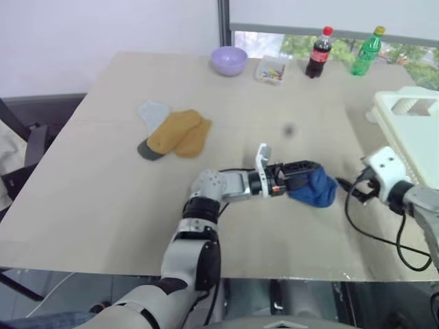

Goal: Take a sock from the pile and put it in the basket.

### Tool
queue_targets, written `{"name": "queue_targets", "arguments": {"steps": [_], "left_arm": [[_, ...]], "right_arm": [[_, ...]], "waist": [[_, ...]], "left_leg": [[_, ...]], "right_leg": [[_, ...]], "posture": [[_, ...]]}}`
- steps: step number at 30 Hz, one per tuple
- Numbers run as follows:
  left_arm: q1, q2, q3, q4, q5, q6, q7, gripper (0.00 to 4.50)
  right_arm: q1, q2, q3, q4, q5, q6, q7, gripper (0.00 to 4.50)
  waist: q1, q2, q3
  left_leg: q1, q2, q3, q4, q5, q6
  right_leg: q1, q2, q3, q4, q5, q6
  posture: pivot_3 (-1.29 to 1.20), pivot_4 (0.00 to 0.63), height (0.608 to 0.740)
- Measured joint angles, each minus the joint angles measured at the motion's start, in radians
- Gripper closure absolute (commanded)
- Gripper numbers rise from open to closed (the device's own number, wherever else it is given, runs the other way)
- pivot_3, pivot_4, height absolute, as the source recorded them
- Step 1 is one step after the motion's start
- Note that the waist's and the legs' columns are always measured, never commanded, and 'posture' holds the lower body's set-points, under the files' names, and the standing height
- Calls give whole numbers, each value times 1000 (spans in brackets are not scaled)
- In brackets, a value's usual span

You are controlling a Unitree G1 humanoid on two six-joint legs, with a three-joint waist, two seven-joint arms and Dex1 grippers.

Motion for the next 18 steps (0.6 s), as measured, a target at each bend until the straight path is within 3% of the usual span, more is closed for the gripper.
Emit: {"name": "queue_targets", "arguments": {"steps": [8,12,18], "left_arm": [[-8,-1,1,29,17,-22,-19,0],[-9,-1,2,35,26,-31,-23,0],[-10,-2,2,37,27,-36,-28,0]], "right_arm": [[40,81,-159,-130,259,223,-3,18],[40,115,-126,-208,367,309,-12,18],[14,162,-29,-171,362,319,-76,18]], "waist": [[-2,0,0],[-2,1,0],[-2,1,0]], "left_leg": [[0,0,-1,0,0,0],[0,0,-1,0,0,0],[0,0,0,0,0,0]], "right_leg": [[0,0,0,0,0,-1],[0,0,0,0,-1,-1],[0,0,0,1,-1,-1]], "posture": [[0,150,729],[0,150,729],[0,150,729]]}}
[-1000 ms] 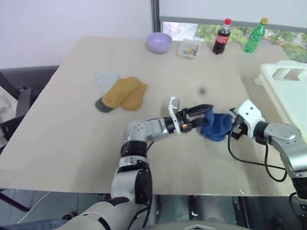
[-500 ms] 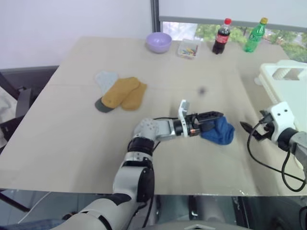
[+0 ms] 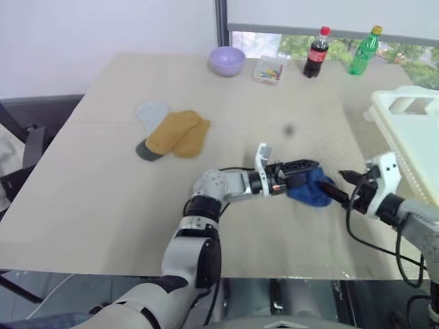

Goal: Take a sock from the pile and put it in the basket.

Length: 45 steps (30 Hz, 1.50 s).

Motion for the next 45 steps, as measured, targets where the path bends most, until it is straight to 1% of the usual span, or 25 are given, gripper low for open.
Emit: {"name": "queue_targets", "arguments": {"steps": [3,7,8,10,13,14,17,18,26,28,30,32,34,35,37,39,40,42,44,45], "left_arm": [[0,0,1,0,0,0,-1,0],[0,2,6,0,1,-1,-1,0],[1,3,10,0,1,-1,-1,0],[1,7,16,0,1,-1,0,0],[3,16,22,0,1,-2,1,0],[3,17,24,0,1,-2,1,0],[3,24,38,0,0,-2,1,0],[3,24,38,0,0,-2,1,0],[6,46,54,-19,0,-3,14,0],[49,70,8,-121,22,-23,11,0],[103,112,-49,-236,66,-83,2,0],[176,173,-114,-359,135,-201,-25,0],[201,194,-139,-398,165,-254,-38,0],[244,229,-178,-459,208,-338,-68,0],[290,256,-217,-505,268,-453,-93,0],[343,292,-298,-532,385,-665,-122,0],[360,302,-330,-532,434,-748,-130,0],[390,328,-425,-499,578,-985,-134,0],[393,324,-472,-426,677,-1176,-115,0],[393,322,-475,-414,688,-1199,-112,0]], "right_arm": [[9,7,24,50,-4,15,-17,18],[8,37,15,93,22,41,-32,18],[2,69,-4,115,47,46,-31,261],[-5,122,-36,141,90,52,-36,821],[-16,215,-40,171,165,90,-41,2253],[-16,223,-32,175,174,95,-41,2793],[-32,239,-14,181,202,112,-39,4210],[-34,239,-12,181,204,112,-39,4440],[-56,263,-32,213,247,124,-65,4440],[-59,267,-43,213,261,125,-86,4440],[-66,268,-50,215,267,123,-109,4440],[-85,267,-56,226,267,120,-146,4440],[-93,267,-64,233,267,116,-162,4440],[-109,267,-78,237,267,111,-190,4440],[-132,266,-104,239,277,109,-218,4440],[-160,264,-137,238,311,113,-248,4440],[-170,262,-149,236,326,116,-258,4440],[-187,254,-163,223,362,134,-285,4440],[-193,241,-168,180,420,164,-322,4440],[-194,239,-169,171,432,169,-328,4440]], "waist": [[1,0,0],[-1,0,0],[-1,-1,-1],[-4,-1,-1],[-12,-1,-1],[-14,-1,-1],[-25,-1,-1],[-26,-1,-1],[-30,-4,-3],[-33,-4,-3],[-32,-4,-3],[-28,-3,-2],[-24,-3,-2],[-22,-1,-1],[-15,0,0],[-7,1,0],[-2,1,0],[4,1,0],[6,2,0],[5,2,0]], "left_leg": [[0,0,0,0,0,0],[1,0,0,0,0,0],[1,0,0,0,0,0],[3,1,0,0,0,0],[3,2,-1,0,0,0],[3,2,-1,0,0,0],[4,2,0,0,0,0],[4,2,0,0,0,0],[6,2,-1,1,0,0],[6,2,-1,1,0,0],[6,2,0,1,0,0],[6,1,1,1,0,0],[5,1,1,1,0,0],[5,0,2,1,0,0],[3,0,2,1,0,0],[3,-1,2,0,0,0],[2,-1,2,-1,0,0],[2,-1,2,-3,0,0],[0,-1,2,-3,0,0],[-1,0,2,-3,0,0]], "right_leg": [[0,0,0,0,0,0],[0,0,0,0,1,1],[1,1,0,0,1,1],[2,1,0,1,1,1],[1,2,0,3,0,0],[1,2,0,3,0,0],[1,2,1,3,1,1],[1,2,1,3,1,1],[1,3,2,6,0,-1],[0,4,4,7,1,-1],[0,4,5,7,1,-2],[0,2,5,7,0,-5],[0,1,6,7,0,-5],[0,0,6,6,0,-5],[-1,-1,6,5,0,-5],[-1,-1,6,2,0,-5],[-1,-1,6,1,0,-5],[-1,0,5,0,0,-5],[-3,-1,5,-1,0,-5],[-4,-1,5,-1,0,-4]], "posture": [[0,150,729],[0,150,729],[0,150,729],[0,150,729],[0,150,729],[0,150,729],[0,150,729],[0,150,729],[0,150,729],[0,150,729],[0,150,729],[0,150,729],[0,150,729],[0,150,729],[0,150,729],[0,150,729],[0,150,729],[0,150,729],[0,150,729],[0,150,729]]}}
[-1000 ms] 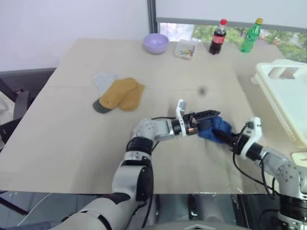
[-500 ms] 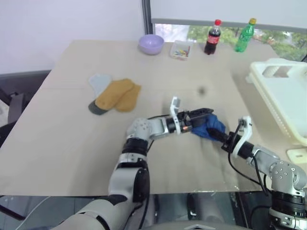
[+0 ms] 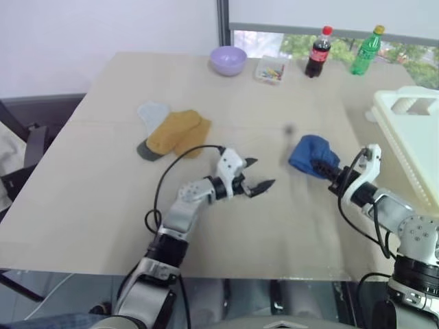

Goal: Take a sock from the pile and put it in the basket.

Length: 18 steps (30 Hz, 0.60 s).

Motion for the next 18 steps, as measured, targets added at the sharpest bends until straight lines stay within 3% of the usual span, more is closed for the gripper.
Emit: {"name": "queue_targets", "arguments": {"steps": [8,17,18], "left_arm": [[-15,-113,7,132,17,-274,30,0],[-30,-150,5,134,-75,-315,-115,0],[-29,-153,2,75,-153,-291,-201,0]], "right_arm": [[-3,-114,-99,-84,248,35,-164,4440],[-59,-356,-249,16,249,-32,-277,4440],[-62,-465,-278,126,239,-13,-290,4440]], "waist": [[-4,1,0],[-3,2,0],[-3,2,1]], "left_leg": [[-2,0,-1,1,0,0],[-2,0,-1,2,0,0],[-3,0,0,2,0,1]], "right_leg": [[0,1,-2,0,2,4],[0,1,-2,0,2,4],[0,2,-3,0,2,4]], "posture": [[0,150,729],[0,150,729],[0,150,729]]}}
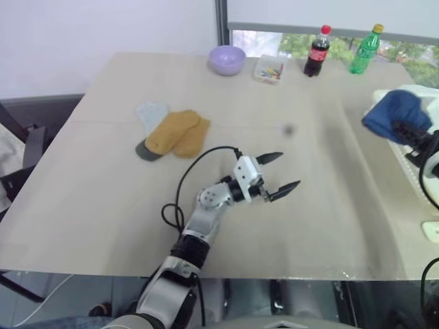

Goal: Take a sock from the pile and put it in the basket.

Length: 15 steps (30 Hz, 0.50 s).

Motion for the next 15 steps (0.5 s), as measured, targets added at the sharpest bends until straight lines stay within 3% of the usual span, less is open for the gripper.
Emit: {"name": "queue_targets", "arguments": {"steps": [5,11,15], "left_arm": [[-13,8,1,-92,-92,102,-78,0],[-51,14,4,-176,-189,279,-131,0],[-68,14,9,-196,-227,354,-151,0]], "right_arm": [[0,-85,-35,157,-42,2,8,4440],[-1,-88,-29,305,-140,-33,54,4440],[-9,-91,-22,387,-220,-75,96,2907]], "waist": [[-1,1,0],[-2,2,-1],[-2,4,-1]], "left_leg": [[-1,0,0,2,0,0],[-1,0,0,2,0,0],[-1,0,0,2,0,0]], "right_leg": [[0,0,0,0,0,0],[0,1,0,0,0,0],[0,1,1,0,0,1]], "posture": [[0,150,729],[0,150,729],[0,150,729]]}}
